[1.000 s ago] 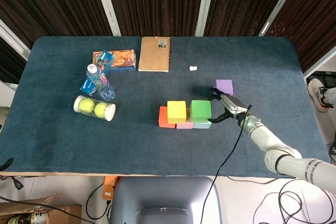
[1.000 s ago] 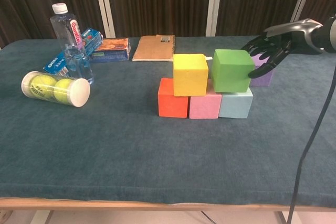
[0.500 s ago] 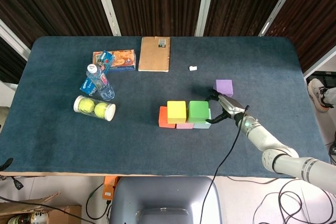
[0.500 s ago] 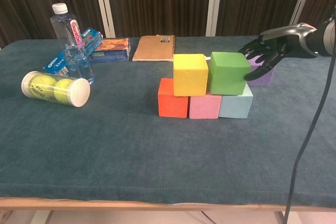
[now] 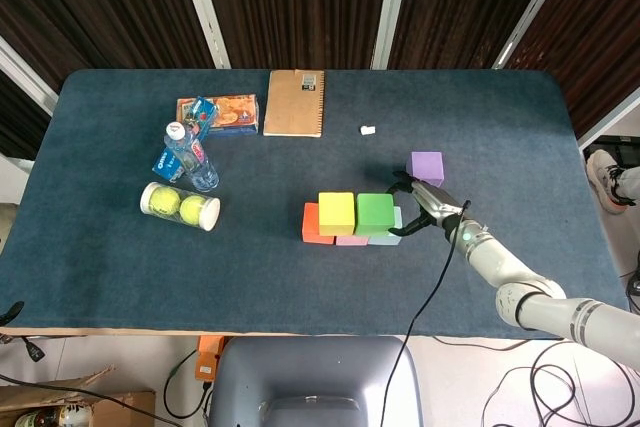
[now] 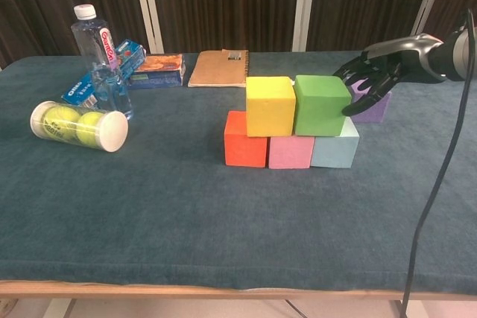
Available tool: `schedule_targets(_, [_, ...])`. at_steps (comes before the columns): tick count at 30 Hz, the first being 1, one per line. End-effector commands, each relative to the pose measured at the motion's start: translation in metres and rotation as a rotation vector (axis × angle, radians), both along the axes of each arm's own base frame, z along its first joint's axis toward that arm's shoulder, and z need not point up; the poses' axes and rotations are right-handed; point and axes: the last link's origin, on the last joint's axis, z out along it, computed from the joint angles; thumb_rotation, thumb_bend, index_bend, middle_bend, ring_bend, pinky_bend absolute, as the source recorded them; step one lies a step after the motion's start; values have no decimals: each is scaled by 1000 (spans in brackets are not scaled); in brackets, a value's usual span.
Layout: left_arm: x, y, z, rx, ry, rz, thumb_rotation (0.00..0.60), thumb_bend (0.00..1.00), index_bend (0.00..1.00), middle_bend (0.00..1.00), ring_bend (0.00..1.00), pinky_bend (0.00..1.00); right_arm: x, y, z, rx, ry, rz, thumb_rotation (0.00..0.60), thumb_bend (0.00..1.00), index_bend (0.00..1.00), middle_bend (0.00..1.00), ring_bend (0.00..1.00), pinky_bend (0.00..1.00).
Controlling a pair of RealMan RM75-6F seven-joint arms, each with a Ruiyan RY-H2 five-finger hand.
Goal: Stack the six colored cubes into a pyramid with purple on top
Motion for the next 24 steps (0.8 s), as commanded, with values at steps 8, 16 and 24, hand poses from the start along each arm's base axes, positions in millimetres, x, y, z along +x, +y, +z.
schedule_targets(8, [0,-1,1,2,0,1,576,157,110,45,0,87,-1,0,-1,9,6,-4,600,141,403,15,0,0])
schedule_targets(16, [-1,-1,1,3,-2,1,575,157,110,45,0,87,-1,0,1,21,11,-3,600,141,249,15,0,0])
schedule_targets(24, [0,-1,2,5,-2,-3,574,158,110,46,0,87,-1,2,7,18,8,0,600,141,80,12,0,0])
